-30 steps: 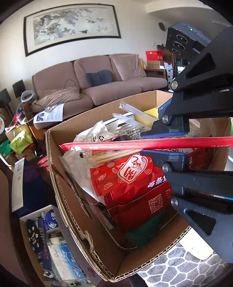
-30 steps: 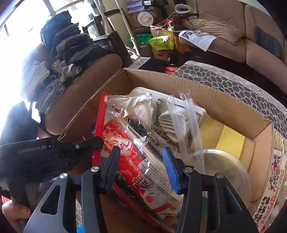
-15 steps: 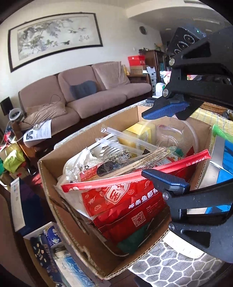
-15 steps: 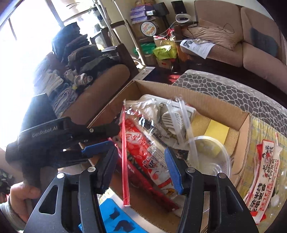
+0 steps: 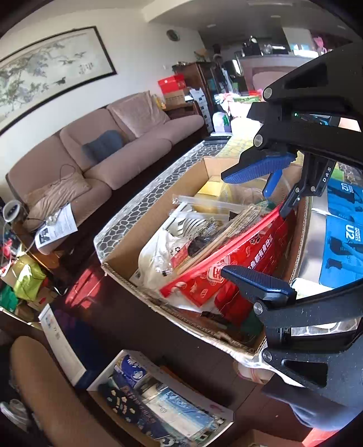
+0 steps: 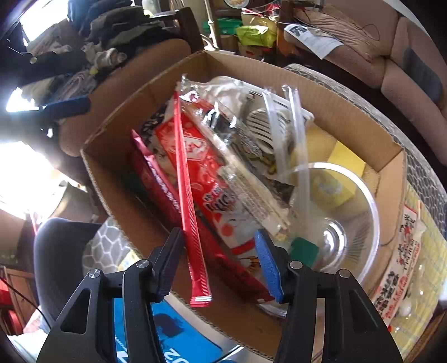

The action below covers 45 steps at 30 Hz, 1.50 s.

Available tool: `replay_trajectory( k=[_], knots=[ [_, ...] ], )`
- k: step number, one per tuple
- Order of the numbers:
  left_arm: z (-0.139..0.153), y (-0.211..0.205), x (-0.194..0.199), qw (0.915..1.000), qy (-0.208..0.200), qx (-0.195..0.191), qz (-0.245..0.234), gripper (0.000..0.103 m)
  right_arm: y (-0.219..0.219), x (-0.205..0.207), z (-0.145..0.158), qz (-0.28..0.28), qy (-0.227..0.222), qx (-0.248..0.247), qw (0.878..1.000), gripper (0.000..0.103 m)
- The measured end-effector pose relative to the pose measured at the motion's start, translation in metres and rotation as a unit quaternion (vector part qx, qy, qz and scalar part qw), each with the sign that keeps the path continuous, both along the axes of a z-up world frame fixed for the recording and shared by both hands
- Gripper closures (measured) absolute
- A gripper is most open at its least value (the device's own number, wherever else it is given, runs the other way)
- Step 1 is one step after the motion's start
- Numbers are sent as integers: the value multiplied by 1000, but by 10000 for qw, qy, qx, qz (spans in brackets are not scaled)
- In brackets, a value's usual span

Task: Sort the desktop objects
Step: 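Lower the chopstick bag and red straw into the box and open both tools, then move both tools back over the clear plastic spoons on the table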

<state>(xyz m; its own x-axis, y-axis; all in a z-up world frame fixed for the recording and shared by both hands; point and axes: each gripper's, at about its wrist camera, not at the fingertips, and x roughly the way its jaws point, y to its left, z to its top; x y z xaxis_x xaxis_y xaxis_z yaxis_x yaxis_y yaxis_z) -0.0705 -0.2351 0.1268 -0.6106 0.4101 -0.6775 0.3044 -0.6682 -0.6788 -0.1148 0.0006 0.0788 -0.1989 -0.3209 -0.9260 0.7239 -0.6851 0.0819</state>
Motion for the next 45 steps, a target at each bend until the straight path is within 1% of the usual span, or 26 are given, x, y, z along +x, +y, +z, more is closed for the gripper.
replay_trajectory(
  k=[1,2,5,8,10,12,14,15,16,17,18,22,25,27,30,33,38,40,45],
  knots=[
    [-1,-4,0,10000,-20,-21,4,44,3,-2,-3,-63,72,143,9999,49],
    [-2,-6,0,10000,-41,-16,-10,44,8,-5,-4,-129,54,134,9998,49],
    [-7,-3,-4,9997,-120,-95,-179,44,22,-10,1,-298,-138,-285,9991,48],
    [-11,7,-5,9992,-162,-155,-323,43,30,-10,19,-451,-36,-468,9979,48],
    [-13,14,-5,9987,-191,-242,-400,41,34,-9,29,-531,-24,-612,9967,46],
    [-13,22,-5,9976,-258,-383,-509,39,37,-6,39,-568,1,-720,9958,38],
    [-10,29,-6,9958,-310,-602,-621,35,39,-2,47,-575,21,-728,9957,35],
    [-9,32,-6,9952,-292,-658,-668,33,40,0,50,-576,44,-710,9958,32],
    [-7,35,-5,9945,-270,-712,-713,29,41,2,53,-577,74,-698,9959,28],
    [-4,39,-4,9938,-243,-778,-761,25,44,5,56,-582,109,-696,9958,21],
    [-1,44,-3,9929,-213,-831,-820,23,48,8,60,-592,151,-713,9956,17],
    [6,67,-4,9901,-151,-874,-1089,0,77,14,74,-798,239,-784,9934,9],
    [6,86,-5,9884,-185,-786,-1288,0,106,15,83,-1069,314,-754,9909,6],
    [8,102,-6,9859,-172,-861,-1422,0,129,17,88,-1255,374,-753,9885,1],
    [12,127,-7,9809,-133,-1077,-1613,0,165,19,93,-1515,463,-676,9850,0],
    [13,151,-8,9771,-64,-1135,-1796,0,205,22,92,-1843,510,-568,9799,0],
    [10,203,-12,9660,-71,-1312,-2226,0,273,24,85,-2433,486,-611,9668,0],
    [8,228,-15,9598,-69,-1395,-2433,0,295,25,80,-2600,489,-629,9623,0],
    [5,298,-21,9373,71,-1824,-2969,0,348,23,64,-3006,454,-689,9502,0]
  ],
)
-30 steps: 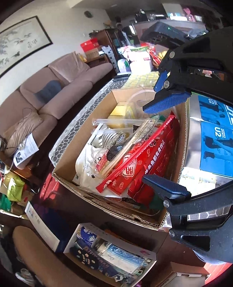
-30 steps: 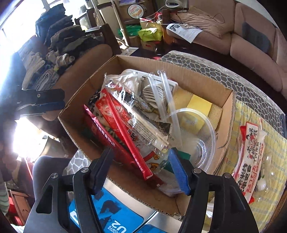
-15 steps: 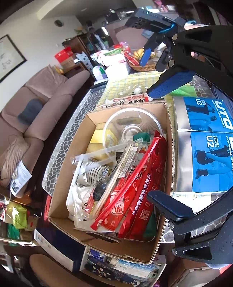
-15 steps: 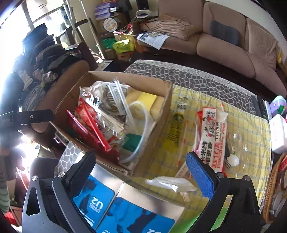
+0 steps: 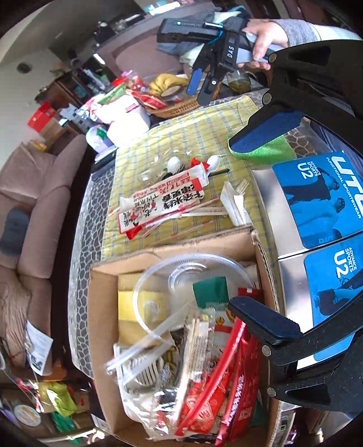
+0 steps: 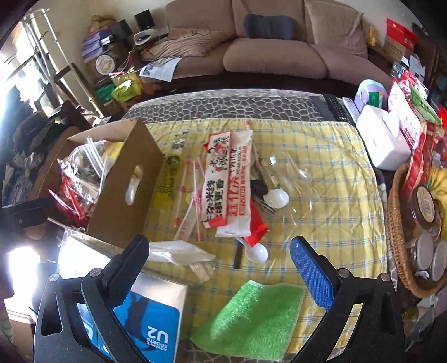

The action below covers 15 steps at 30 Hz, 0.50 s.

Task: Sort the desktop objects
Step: 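Move both tools back over the clear plastic spoons on the table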

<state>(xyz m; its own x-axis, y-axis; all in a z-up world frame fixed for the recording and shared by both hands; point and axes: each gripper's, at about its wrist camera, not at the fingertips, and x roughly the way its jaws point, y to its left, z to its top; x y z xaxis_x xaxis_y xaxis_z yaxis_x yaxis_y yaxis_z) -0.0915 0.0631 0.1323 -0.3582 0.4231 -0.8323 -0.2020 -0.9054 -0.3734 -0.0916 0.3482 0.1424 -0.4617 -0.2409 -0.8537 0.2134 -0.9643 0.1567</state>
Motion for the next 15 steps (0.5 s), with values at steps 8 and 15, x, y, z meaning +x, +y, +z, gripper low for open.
replay_trajectory(
  k=[8,15],
  knots=[
    [-11,89,-20,9975,121,-336,-614,0,66,-14,-34,-456,-143,-185,9987,0],
    [-52,147,-39,9945,-135,-448,-940,0,110,-29,-74,-793,-193,-555,9951,0]
  ],
)
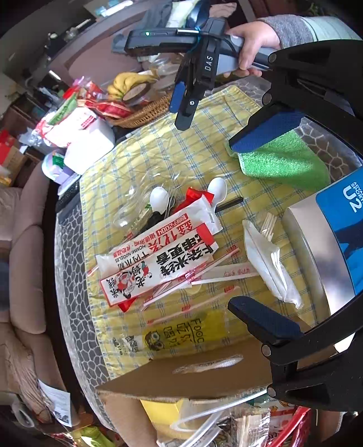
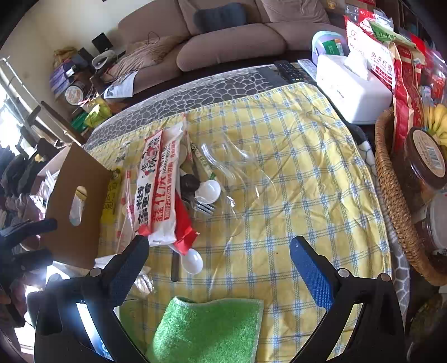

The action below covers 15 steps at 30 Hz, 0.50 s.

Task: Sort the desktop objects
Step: 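Move both tools back over the clear plastic spoons on the table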

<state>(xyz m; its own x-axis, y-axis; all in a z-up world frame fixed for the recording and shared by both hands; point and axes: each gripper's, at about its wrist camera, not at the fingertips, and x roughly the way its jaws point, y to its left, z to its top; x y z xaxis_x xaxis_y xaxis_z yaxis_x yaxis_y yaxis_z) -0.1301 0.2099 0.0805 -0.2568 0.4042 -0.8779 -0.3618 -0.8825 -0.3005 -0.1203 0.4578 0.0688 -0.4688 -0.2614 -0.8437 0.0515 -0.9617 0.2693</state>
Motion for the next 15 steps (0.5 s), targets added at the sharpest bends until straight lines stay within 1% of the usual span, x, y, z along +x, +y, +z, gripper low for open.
replay_trajectory(
  k=[4,8,11,15],
  knots=[
    [-29,24,-9,9998,-157,-74,-48,0,4,-8,-24,159,-49,46,9999,4],
    [-52,33,-19,9995,-318,-61,23,0,-5,-18,-44,444,-61,383,9983,10],
    [-60,33,-27,9993,-369,-12,116,0,-14,-26,-57,660,-45,598,9960,12],
    [-64,29,-39,9991,-353,28,222,0,-27,-38,-74,926,-57,896,9916,16]
  ],
)
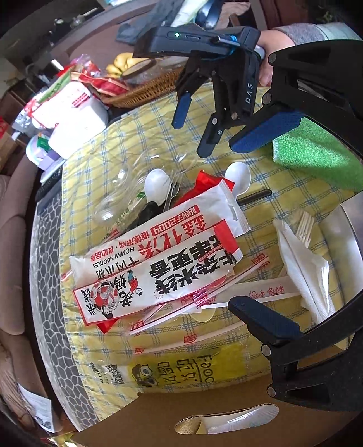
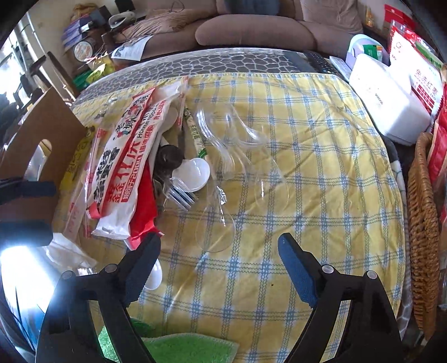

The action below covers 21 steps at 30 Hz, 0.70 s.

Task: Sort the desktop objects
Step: 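Move both tools back over the clear plastic spoons on the table, then grasp a clear plastic spoon with the right tool while the left tool grasps another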

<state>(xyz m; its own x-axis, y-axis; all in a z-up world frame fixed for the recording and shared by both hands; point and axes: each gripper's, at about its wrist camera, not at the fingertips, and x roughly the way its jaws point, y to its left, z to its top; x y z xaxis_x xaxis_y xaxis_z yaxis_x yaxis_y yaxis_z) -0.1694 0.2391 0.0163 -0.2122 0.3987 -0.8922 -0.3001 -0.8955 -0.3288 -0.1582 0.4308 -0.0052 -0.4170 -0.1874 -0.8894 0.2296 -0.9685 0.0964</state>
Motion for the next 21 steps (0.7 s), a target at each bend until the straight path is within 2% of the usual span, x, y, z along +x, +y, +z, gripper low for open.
replay_trajectory(
  k=[4,7,10,11,12,16,21],
  knots=[
    [-3,-2,-13,9998,-25,92,154,0,-11,-9,-14,226,-17,206,9995,19],
    [-3,-2,-21,9995,-68,157,247,0,-12,-15,-22,243,-78,168,9995,25],
    [5,5,-33,9994,-19,184,292,0,-9,-16,-29,256,-144,7,9996,47],
    [9,10,-36,9995,21,164,254,0,-8,-15,-29,238,-127,28,9996,60],
    [14,15,-40,9998,64,93,186,0,-7,-14,-29,229,-107,-16,9997,68],
    [26,37,-60,9998,115,-101,-124,0,2,-9,-27,108,-130,-277,9995,69],
    [26,61,-91,9986,113,-447,-256,0,4,-11,-26,111,-80,-146,9998,67]
  ],
)
